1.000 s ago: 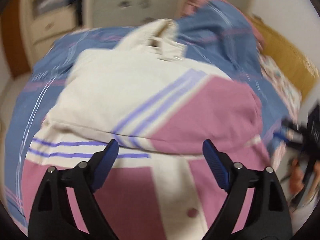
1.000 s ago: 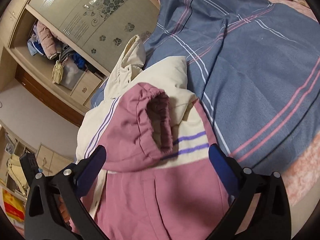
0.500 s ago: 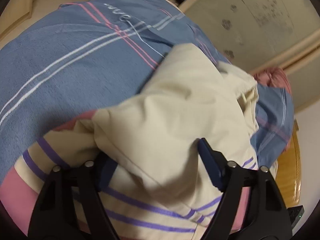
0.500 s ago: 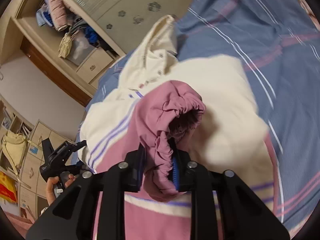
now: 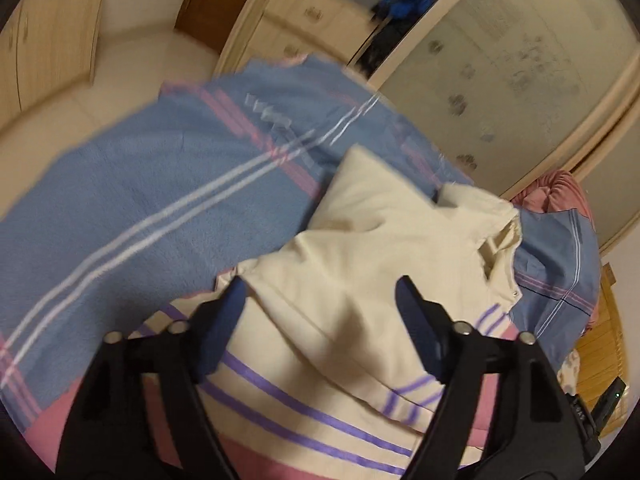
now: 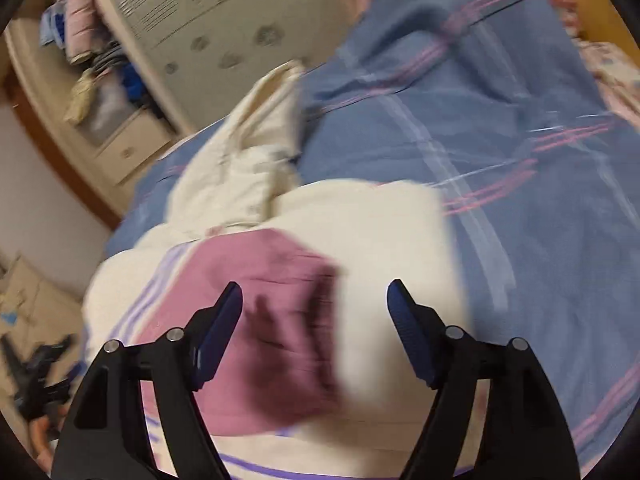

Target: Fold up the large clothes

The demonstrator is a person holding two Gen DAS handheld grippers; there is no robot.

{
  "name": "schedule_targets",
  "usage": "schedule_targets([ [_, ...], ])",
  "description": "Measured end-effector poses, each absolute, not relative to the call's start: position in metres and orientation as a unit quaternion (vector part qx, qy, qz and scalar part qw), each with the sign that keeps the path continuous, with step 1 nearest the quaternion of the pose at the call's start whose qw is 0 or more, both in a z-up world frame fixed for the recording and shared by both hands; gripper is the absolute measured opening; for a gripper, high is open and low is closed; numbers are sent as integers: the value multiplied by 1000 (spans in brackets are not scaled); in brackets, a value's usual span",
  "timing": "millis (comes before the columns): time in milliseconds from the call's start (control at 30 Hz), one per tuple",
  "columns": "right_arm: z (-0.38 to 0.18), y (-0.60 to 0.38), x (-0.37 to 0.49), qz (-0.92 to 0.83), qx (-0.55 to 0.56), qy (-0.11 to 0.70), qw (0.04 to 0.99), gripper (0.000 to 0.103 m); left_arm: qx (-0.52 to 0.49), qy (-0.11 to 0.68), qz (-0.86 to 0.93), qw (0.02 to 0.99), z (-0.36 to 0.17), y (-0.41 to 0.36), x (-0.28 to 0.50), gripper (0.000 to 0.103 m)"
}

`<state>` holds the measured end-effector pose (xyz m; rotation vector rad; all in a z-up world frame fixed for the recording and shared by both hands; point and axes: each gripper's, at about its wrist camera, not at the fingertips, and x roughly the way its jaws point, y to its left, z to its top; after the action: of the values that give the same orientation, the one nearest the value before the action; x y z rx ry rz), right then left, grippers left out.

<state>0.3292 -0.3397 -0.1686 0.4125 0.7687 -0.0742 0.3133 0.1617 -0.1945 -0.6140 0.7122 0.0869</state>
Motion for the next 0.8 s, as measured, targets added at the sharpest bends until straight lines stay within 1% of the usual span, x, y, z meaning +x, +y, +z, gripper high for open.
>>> schedule_targets([
  [33, -166, -346, 315, -41, 202, 348, 915, 75, -276, 328, 34, 903, -183, 154, 305, 80],
  [67, -162, -346, 302, -20, 206, 326, 923, 70, -252, 320, 18, 913, -172, 142, 301, 80],
  [100, -159, -341, 296, 5, 202, 322, 925, 65, -223, 323, -4, 920, -164, 125, 302, 78],
  [133, -156, -331, 294, 33, 190, 328, 925, 53, -201, 334, -25, 921, -160, 111, 305, 75],
  [167, -156, -322, 294, 51, 179, 336, 923, 45, -189, 347, -40, 918, -159, 101, 308, 67],
  [200, -157, -308, 296, 82, 164, 351, 918, 40, -179, 369, -57, 910, -162, 88, 315, 62],
  [233, -160, -296, 302, 104, 156, 368, 911, 34, -175, 386, -67, 903, -168, 82, 319, 61],
  [267, -167, -285, 310, 108, 148, 387, 904, 34, -168, 407, -72, 895, -177, 73, 327, 61],
  [400, -202, -268, 356, 61, 117, 437, 890, 34, -131, 448, -36, 883, -218, 63, 360, 61],
  [433, -211, -267, 369, 53, 123, 447, 884, 32, -131, 454, -34, 881, -226, 64, 366, 62],
  [467, -218, -265, 375, 45, 128, 450, 883, 29, -131, 456, -30, 880, -232, 65, 373, 64],
  [533, -225, -264, 399, 31, 122, 446, 886, 29, -124, 453, -16, 883, -234, 66, 392, 67],
  [600, -230, -262, 418, 25, 99, 458, 883, 30, -127, 453, 1, 882, -232, 69, 405, 67],
  [633, -228, -259, 419, 27, 91, 467, 879, 31, -145, 458, 6, 877, -229, 72, 404, 67],
  [667, -220, -258, 414, 37, 84, 473, 876, 38, -170, 456, 9, 873, -222, 75, 398, 65],
  [700, -208, -262, 406, 59, 88, 468, 878, 47, -204, 443, 4, 873, -212, 80, 382, 73],
  [733, -197, -262, 401, 75, 100, 452, 883, 70, -224, 426, -5, 877, -202, 83, 367, 81],
  [767, -182, -269, 392, 87, 119, 420, 895, 90, -229, 404, -12, 885, -192, 83, 351, 91],
  [800, -159, -280, 388, 85, 137, 373, 914, 96, -224, 389, -14, 894, -184, 80, 339, 93],
])
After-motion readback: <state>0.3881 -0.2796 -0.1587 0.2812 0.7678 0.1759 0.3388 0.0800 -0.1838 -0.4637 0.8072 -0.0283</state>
